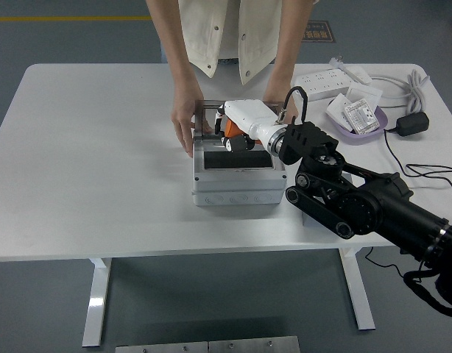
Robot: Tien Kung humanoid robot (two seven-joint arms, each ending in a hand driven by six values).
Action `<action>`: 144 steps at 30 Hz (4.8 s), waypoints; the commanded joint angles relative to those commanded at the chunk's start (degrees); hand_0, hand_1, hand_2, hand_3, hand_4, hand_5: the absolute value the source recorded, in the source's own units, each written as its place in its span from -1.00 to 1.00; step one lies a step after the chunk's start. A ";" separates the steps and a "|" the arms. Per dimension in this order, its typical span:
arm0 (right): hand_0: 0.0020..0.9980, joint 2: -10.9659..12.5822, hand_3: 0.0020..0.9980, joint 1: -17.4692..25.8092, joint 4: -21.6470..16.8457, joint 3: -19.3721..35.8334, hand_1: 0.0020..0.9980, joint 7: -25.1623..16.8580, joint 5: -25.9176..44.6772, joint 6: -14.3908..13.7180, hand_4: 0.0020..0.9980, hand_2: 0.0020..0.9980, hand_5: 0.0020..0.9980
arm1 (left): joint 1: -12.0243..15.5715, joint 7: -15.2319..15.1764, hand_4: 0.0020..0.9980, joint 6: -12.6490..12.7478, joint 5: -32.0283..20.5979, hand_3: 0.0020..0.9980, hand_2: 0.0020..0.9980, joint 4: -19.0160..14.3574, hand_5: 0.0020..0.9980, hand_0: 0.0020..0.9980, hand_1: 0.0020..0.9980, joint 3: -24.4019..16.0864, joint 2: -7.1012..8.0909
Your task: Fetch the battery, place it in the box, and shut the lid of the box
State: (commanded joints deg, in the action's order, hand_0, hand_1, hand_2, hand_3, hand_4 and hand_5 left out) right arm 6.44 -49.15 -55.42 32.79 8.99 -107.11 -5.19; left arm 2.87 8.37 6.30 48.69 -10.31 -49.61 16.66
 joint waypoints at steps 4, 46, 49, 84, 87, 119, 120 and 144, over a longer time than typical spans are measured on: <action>-0.81 -0.47 -0.52 -0.51 0.51 -0.29 -0.65 -0.25 0.43 -0.02 -1.00 -0.52 -1.00 | -0.08 0.11 0.28 -0.03 0.41 0.22 0.29 0.00 -0.19 0.30 0.44 -0.26 0.02; -0.63 -0.08 -0.16 0.94 -0.71 1.12 -0.45 -4.33 3.31 0.89 0.74 -0.33 -0.09 | -0.68 0.23 0.28 -0.07 0.14 0.21 0.28 0.00 -0.22 0.30 0.44 0.70 -0.49; -0.63 0.24 -0.16 1.27 -1.58 1.72 -0.45 -4.43 4.20 0.95 0.74 -0.33 -0.09 | -0.67 0.26 0.28 -0.10 0.14 0.21 0.28 0.00 -0.22 0.30 0.44 0.77 -0.57; -0.55 5.42 -0.14 -6.07 -5.30 11.11 -0.40 0.80 6.84 8.52 0.93 -0.31 0.36 | -0.61 1.03 0.26 -0.47 2.12 0.20 0.27 0.00 -0.25 0.30 0.44 0.08 -0.96; -0.46 5.32 -0.11 -6.13 -4.64 10.95 -0.36 0.67 7.14 8.44 1.00 -0.28 0.64 | -0.67 0.99 0.26 -0.47 2.01 0.20 0.27 0.00 -0.27 0.30 0.44 0.21 -0.96; 0.42 2.42 0.29 -4.31 1.78 8.20 0.17 -1.56 10.72 3.37 1.00 0.23 0.86 | -1.26 1.09 0.25 -0.59 4.16 0.20 0.26 0.00 -0.30 0.30 0.44 -1.60 -1.14; 0.42 2.36 0.29 -4.18 1.91 8.07 0.17 -1.64 10.76 3.24 1.00 0.23 0.86 | -1.26 1.10 0.25 -0.60 4.27 0.20 0.26 0.00 -0.30 0.30 0.44 -1.69 -1.16; 0.42 2.47 0.27 -3.52 1.81 5.98 0.16 -1.48 10.80 2.69 1.00 0.20 0.92 | -1.37 1.22 0.24 -0.59 4.88 0.20 0.25 0.00 -0.31 0.30 0.44 -2.27 -1.26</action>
State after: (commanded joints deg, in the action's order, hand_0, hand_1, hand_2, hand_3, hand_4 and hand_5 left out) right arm 8.91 -52.67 -53.61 38.77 7.51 -96.30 -2.51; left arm 1.50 9.59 5.71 53.57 -10.31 -51.88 15.40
